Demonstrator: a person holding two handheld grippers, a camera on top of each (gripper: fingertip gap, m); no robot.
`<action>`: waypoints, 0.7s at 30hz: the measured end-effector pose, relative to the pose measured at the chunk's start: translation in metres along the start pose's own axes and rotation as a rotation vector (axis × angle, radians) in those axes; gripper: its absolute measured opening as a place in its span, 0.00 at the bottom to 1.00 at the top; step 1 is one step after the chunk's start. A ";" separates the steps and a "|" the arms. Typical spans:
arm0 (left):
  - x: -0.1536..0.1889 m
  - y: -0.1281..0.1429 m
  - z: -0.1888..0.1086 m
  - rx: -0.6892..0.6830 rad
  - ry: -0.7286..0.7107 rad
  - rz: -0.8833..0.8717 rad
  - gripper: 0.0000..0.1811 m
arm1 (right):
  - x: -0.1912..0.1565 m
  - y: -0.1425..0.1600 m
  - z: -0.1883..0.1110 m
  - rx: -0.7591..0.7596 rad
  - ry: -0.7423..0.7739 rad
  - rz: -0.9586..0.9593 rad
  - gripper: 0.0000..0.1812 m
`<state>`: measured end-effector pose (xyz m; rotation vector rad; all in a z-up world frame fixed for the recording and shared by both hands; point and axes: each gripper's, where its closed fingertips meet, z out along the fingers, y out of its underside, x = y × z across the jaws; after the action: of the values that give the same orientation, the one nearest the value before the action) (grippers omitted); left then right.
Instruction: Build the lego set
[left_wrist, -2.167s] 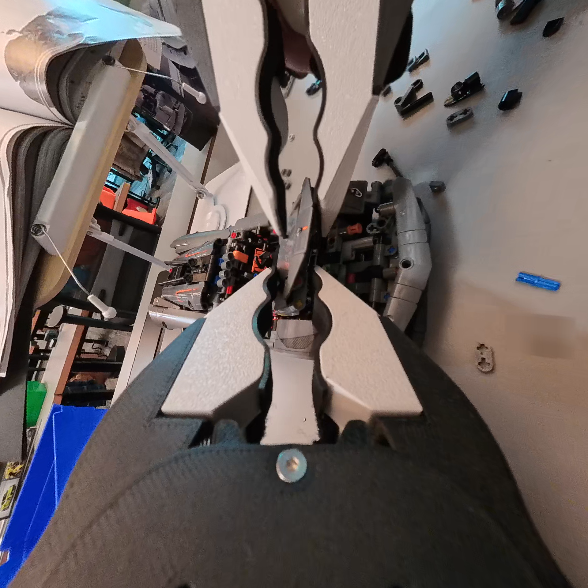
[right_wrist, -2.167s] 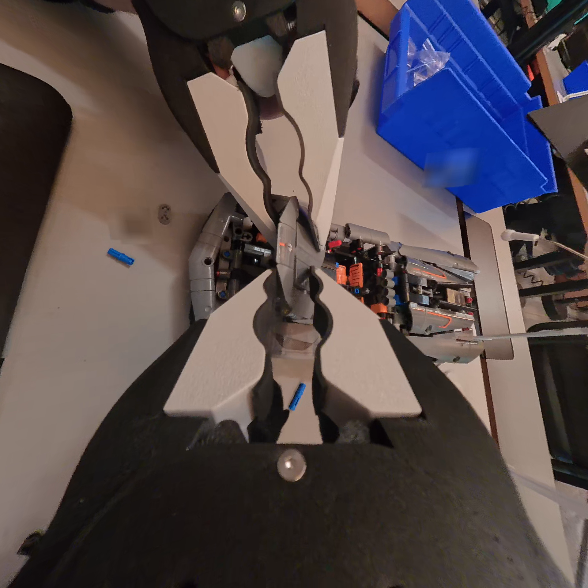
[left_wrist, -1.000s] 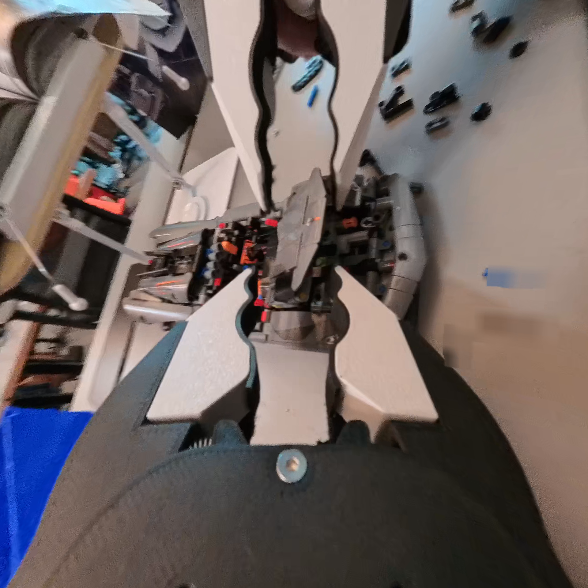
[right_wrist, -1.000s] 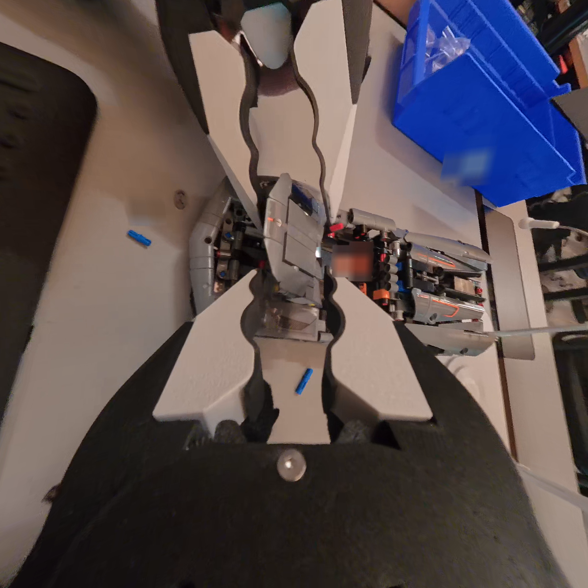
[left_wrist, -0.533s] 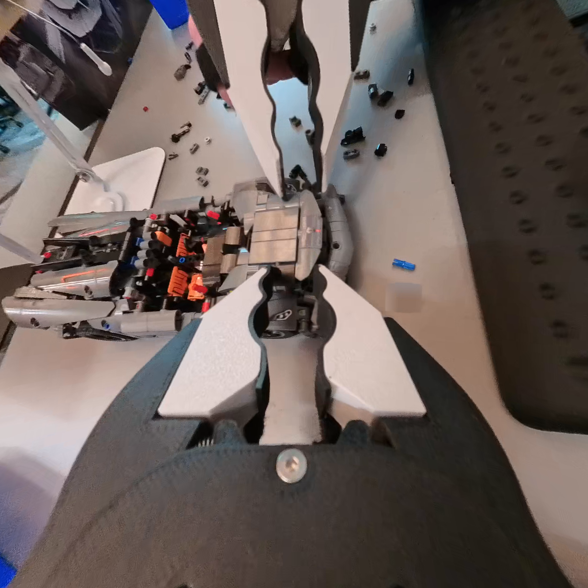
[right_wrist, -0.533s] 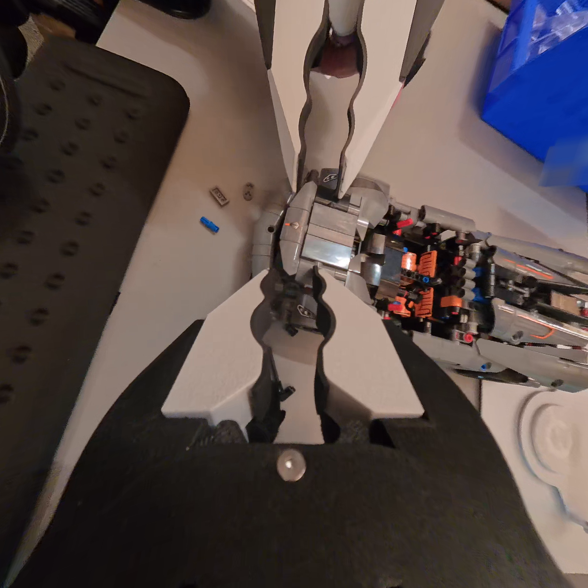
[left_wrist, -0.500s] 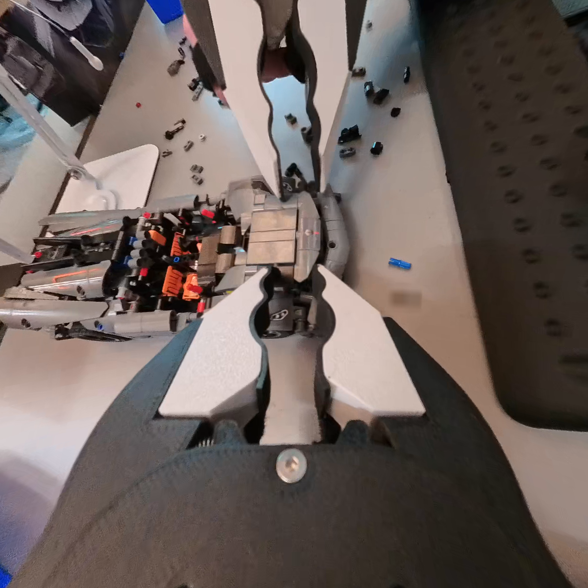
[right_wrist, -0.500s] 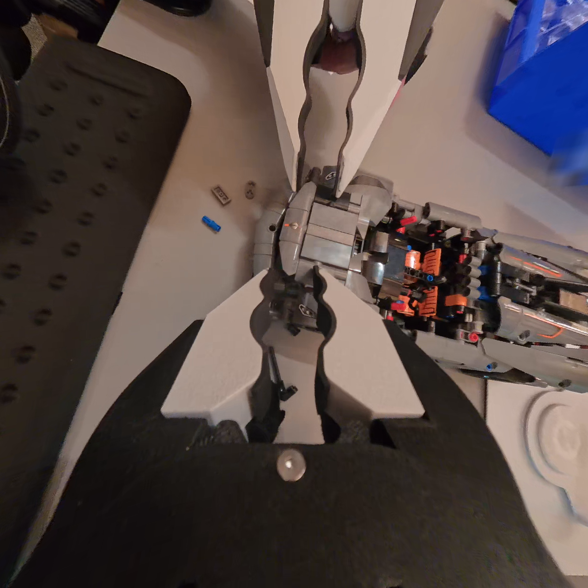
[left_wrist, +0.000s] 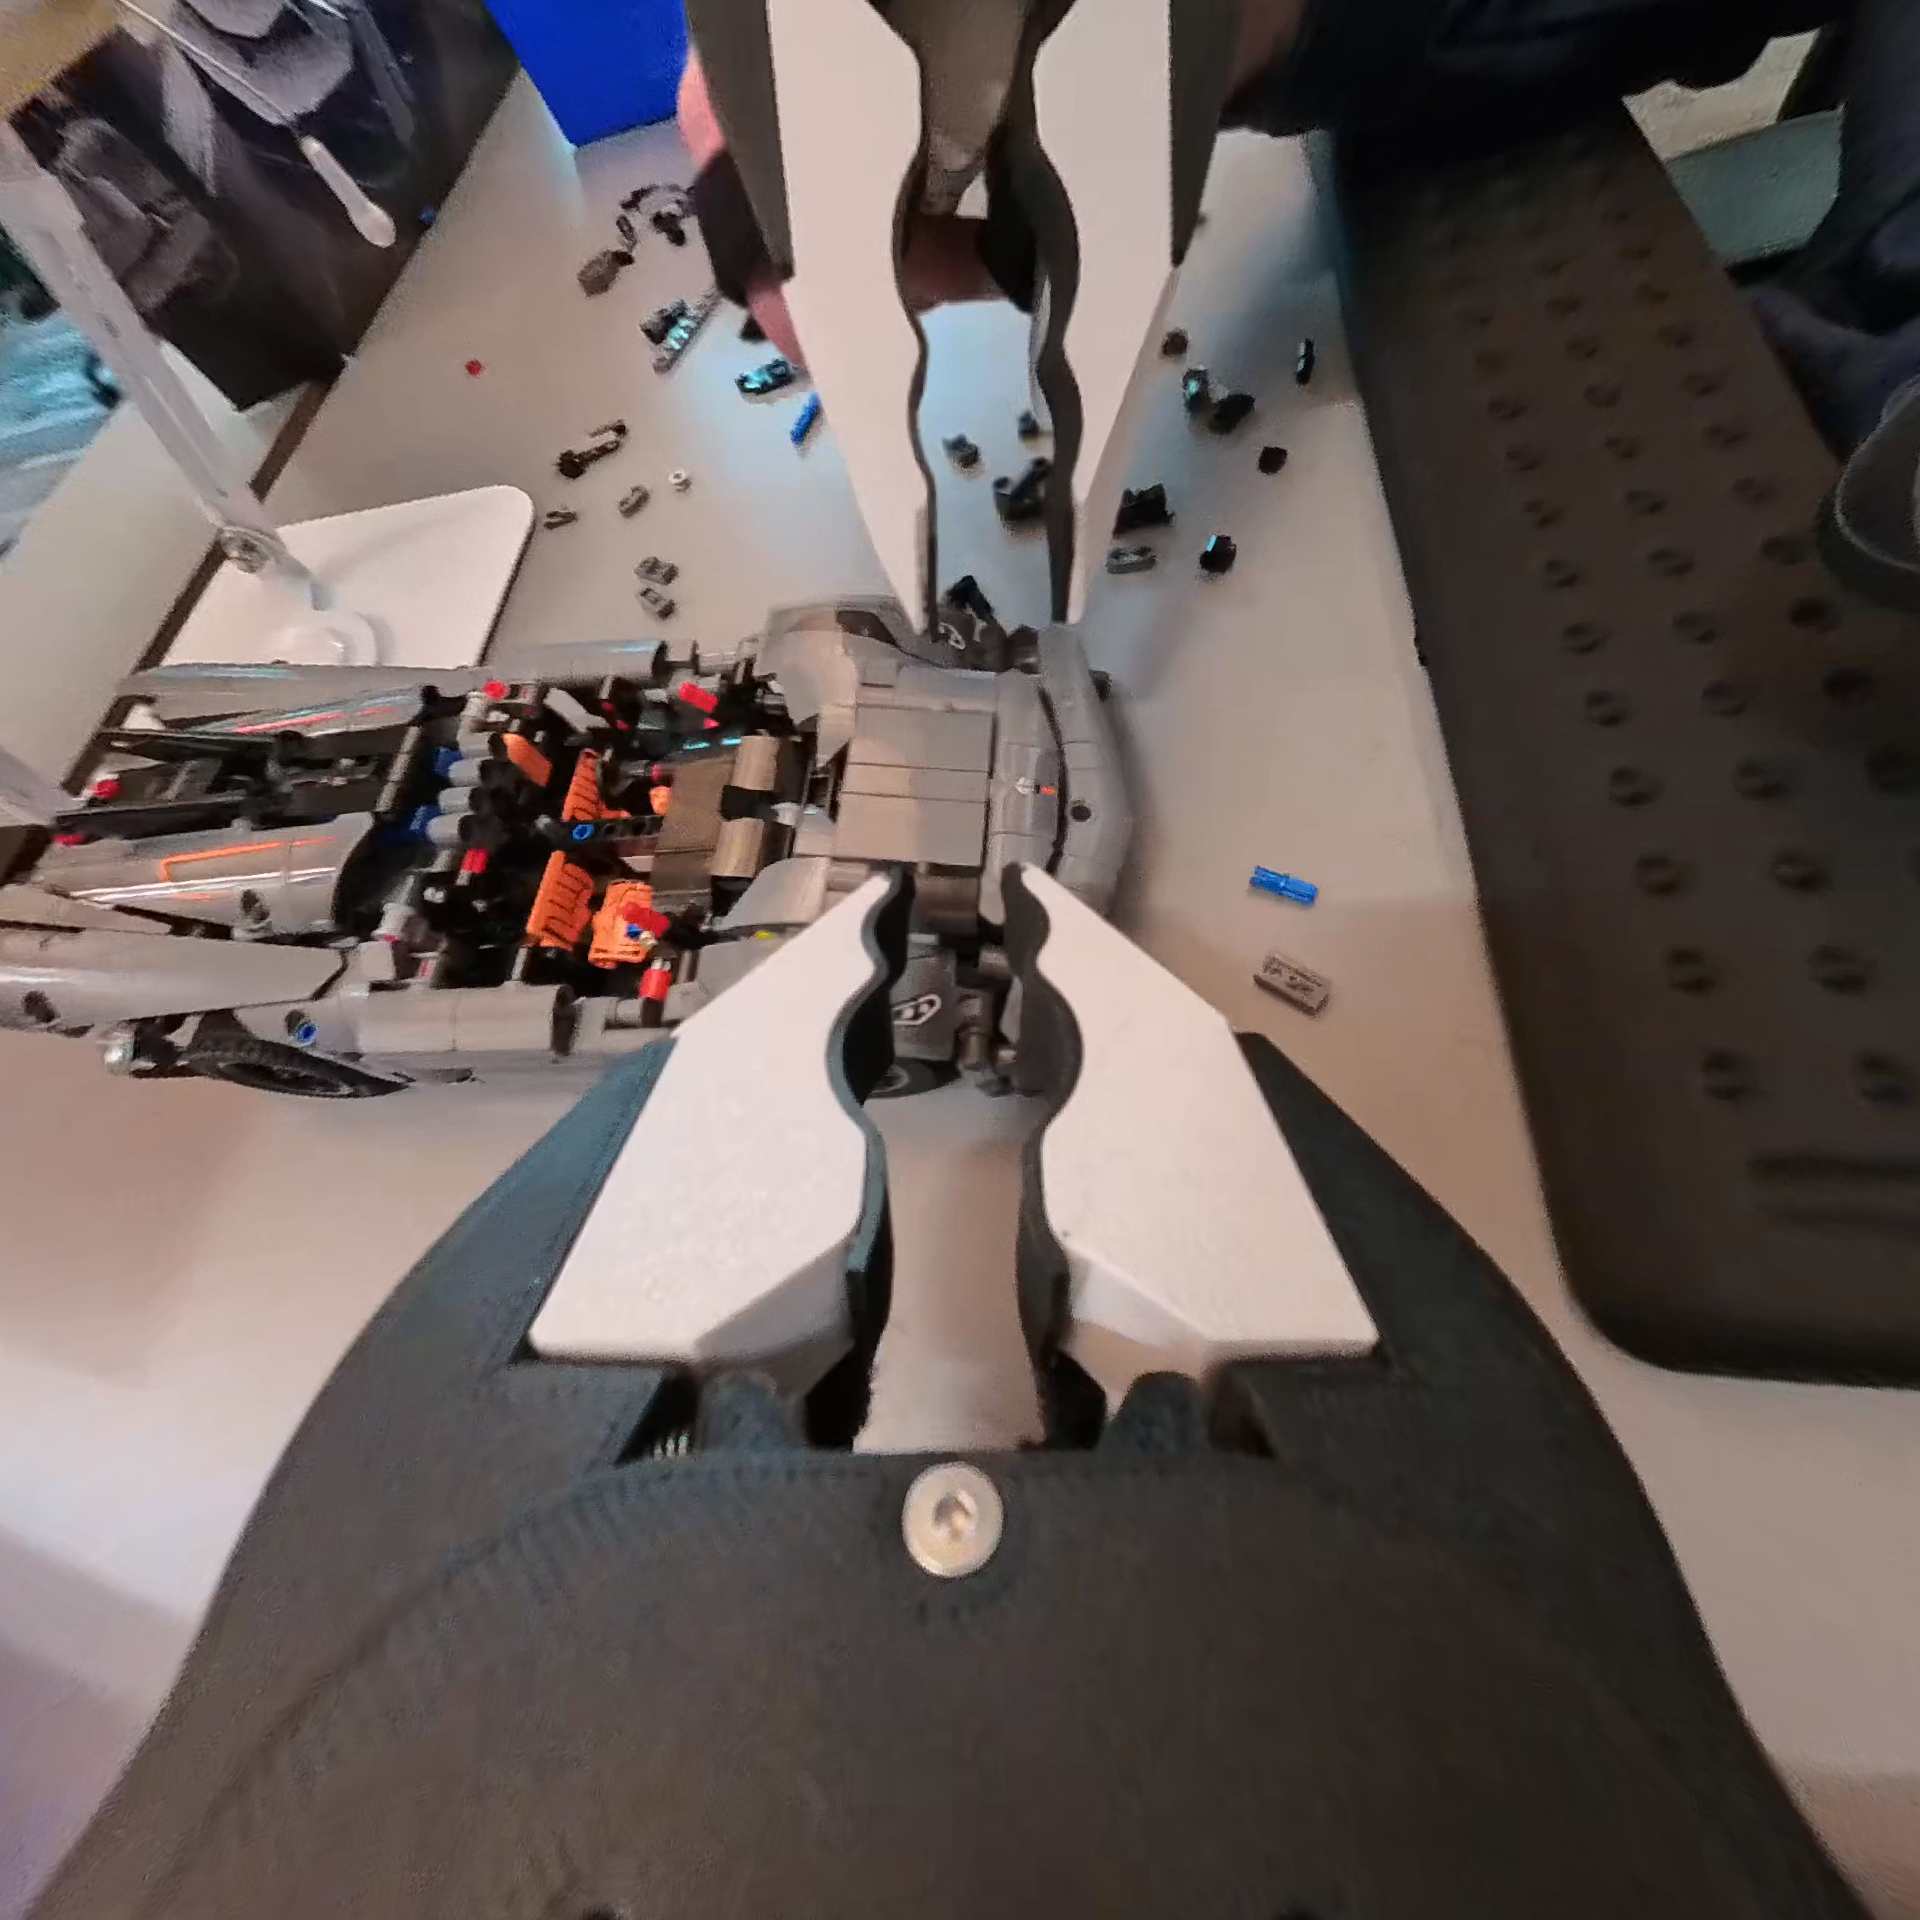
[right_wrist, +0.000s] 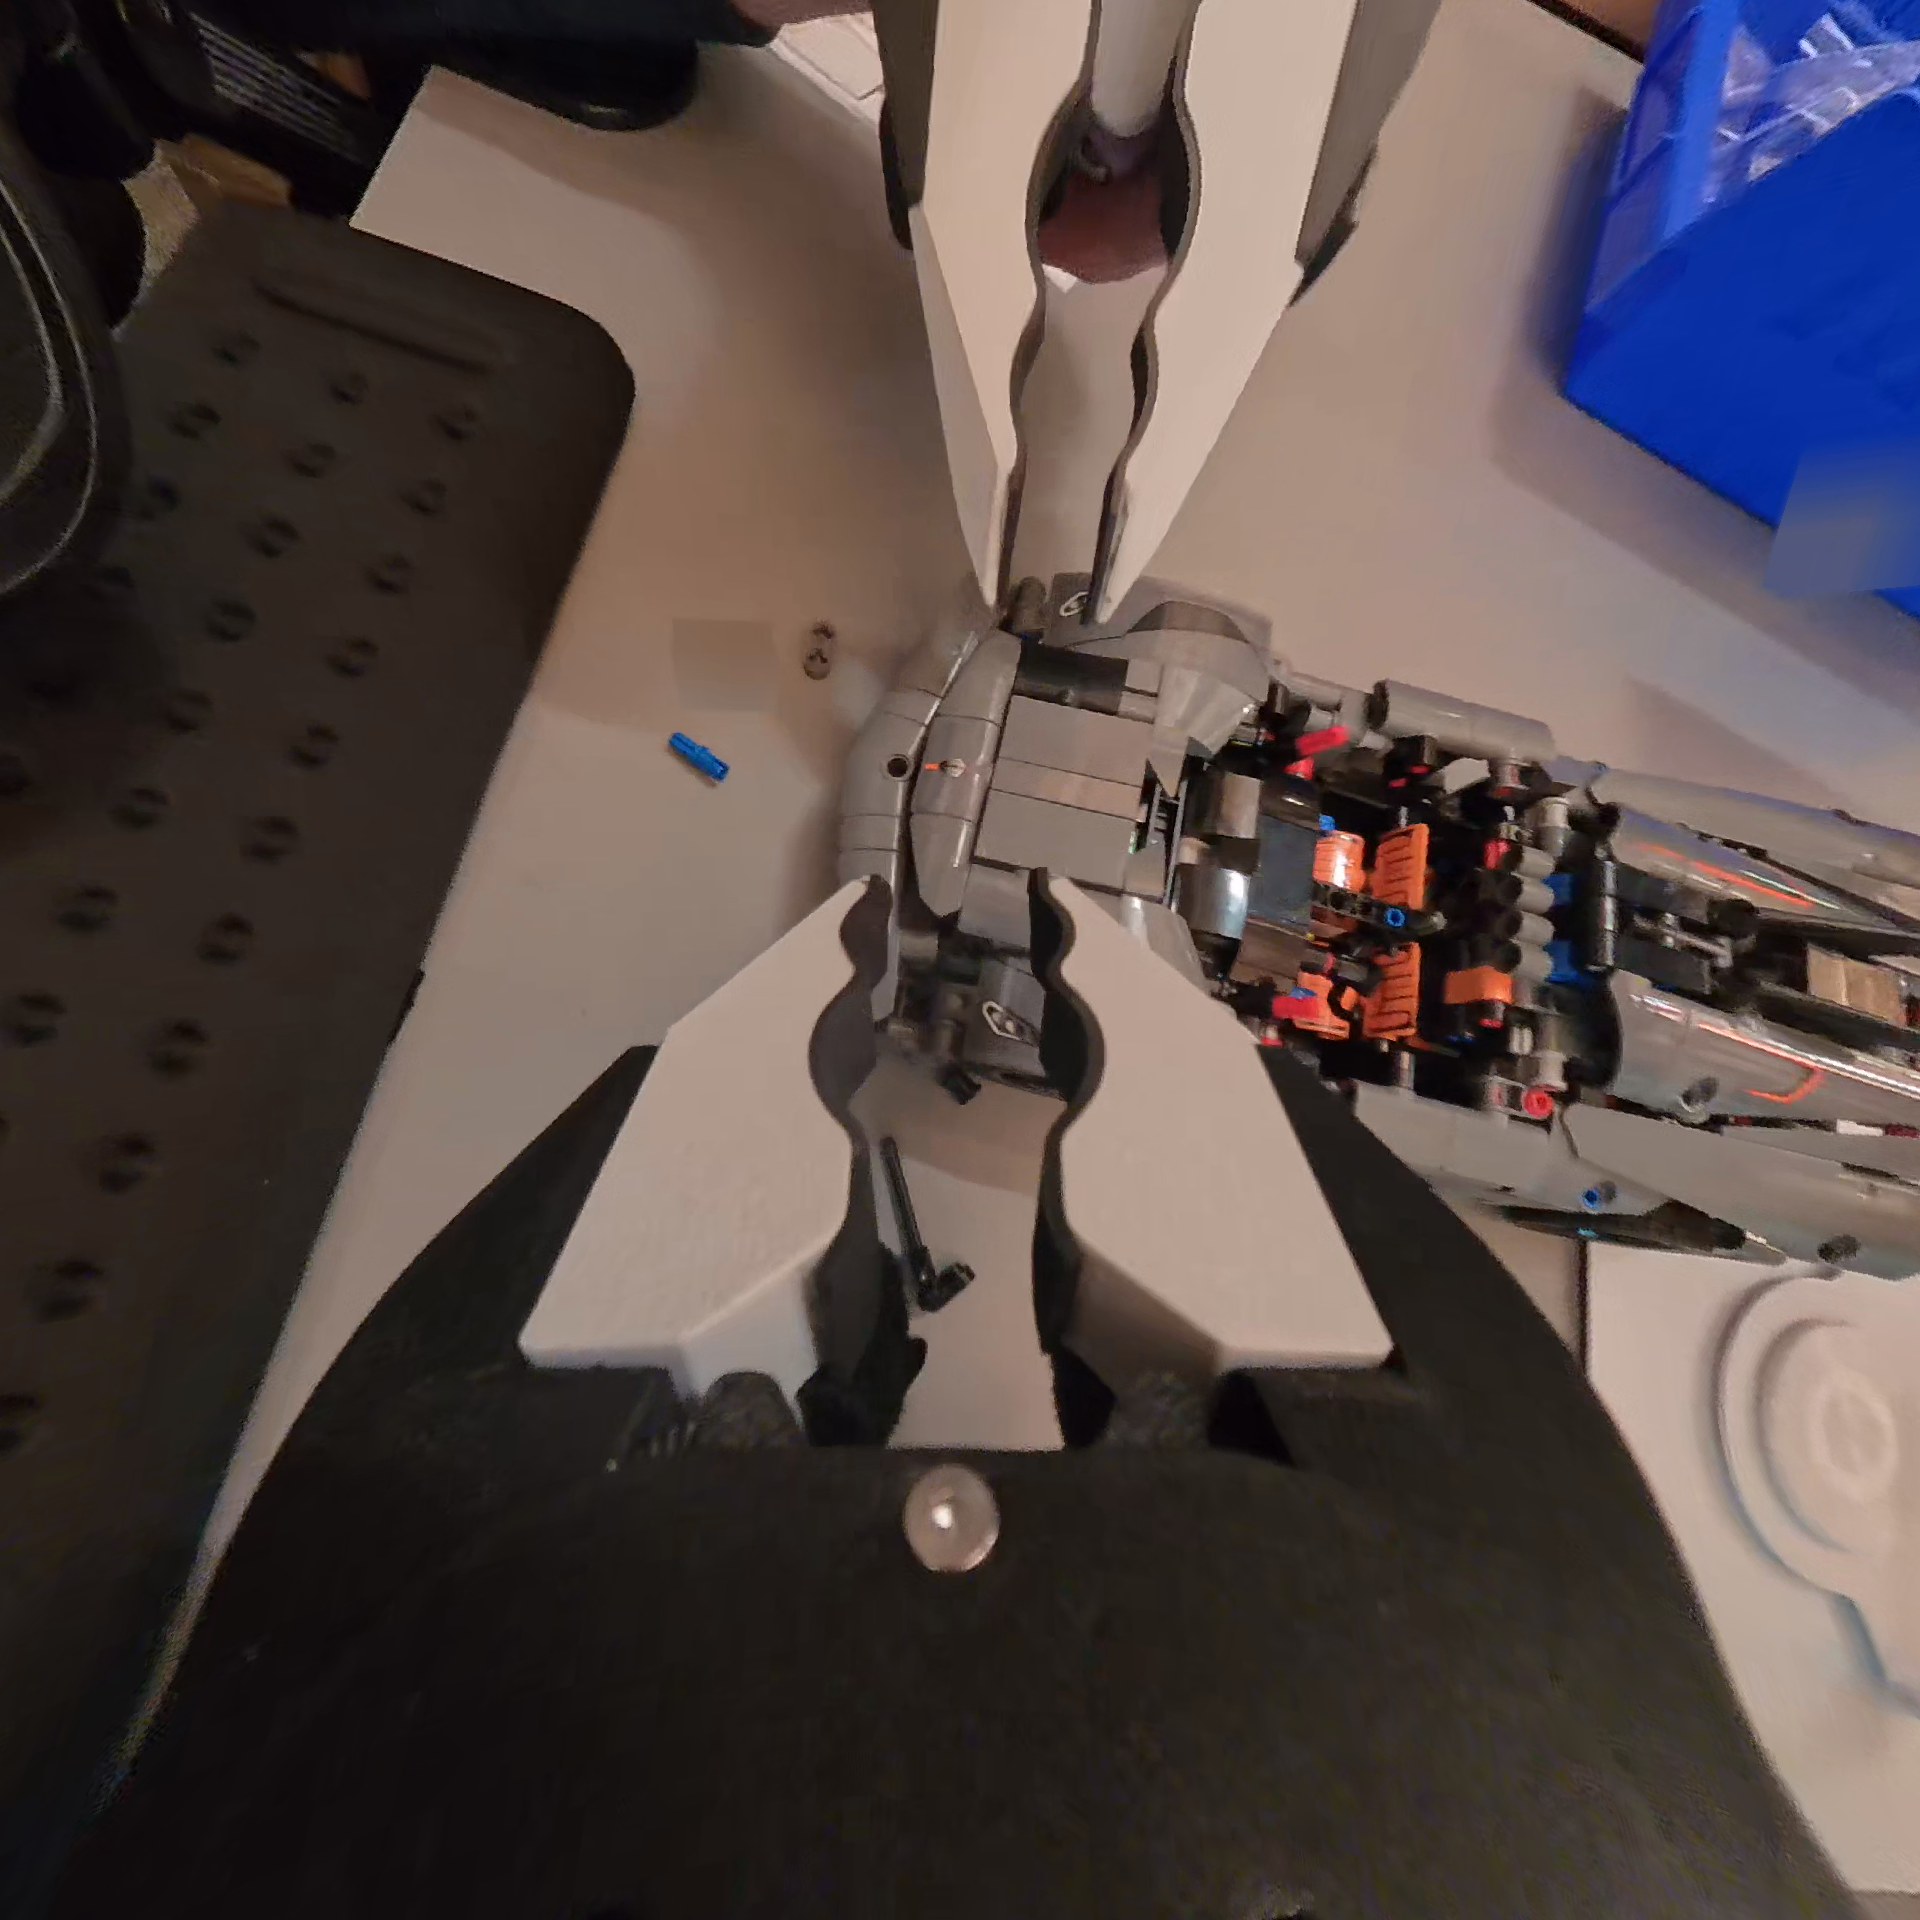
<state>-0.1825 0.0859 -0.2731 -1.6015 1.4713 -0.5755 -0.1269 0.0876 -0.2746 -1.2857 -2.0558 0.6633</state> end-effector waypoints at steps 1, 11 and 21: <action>0.002 0.004 0.004 -0.024 0.009 0.005 0.08 | -0.002 0.000 0.003 -0.008 -0.002 -0.007 0.13; -0.008 0.004 -0.001 -0.009 -0.038 -0.018 0.09 | 0.010 -0.001 0.000 0.006 0.039 0.041 0.15; -0.033 0.011 0.009 -0.036 -0.155 -0.075 0.35 | 0.040 0.008 0.008 0.025 0.148 0.240 0.33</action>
<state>-0.1876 0.1208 -0.2797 -1.6959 1.3186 -0.4583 -0.1412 0.1266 -0.2767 -1.5342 -1.7872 0.6749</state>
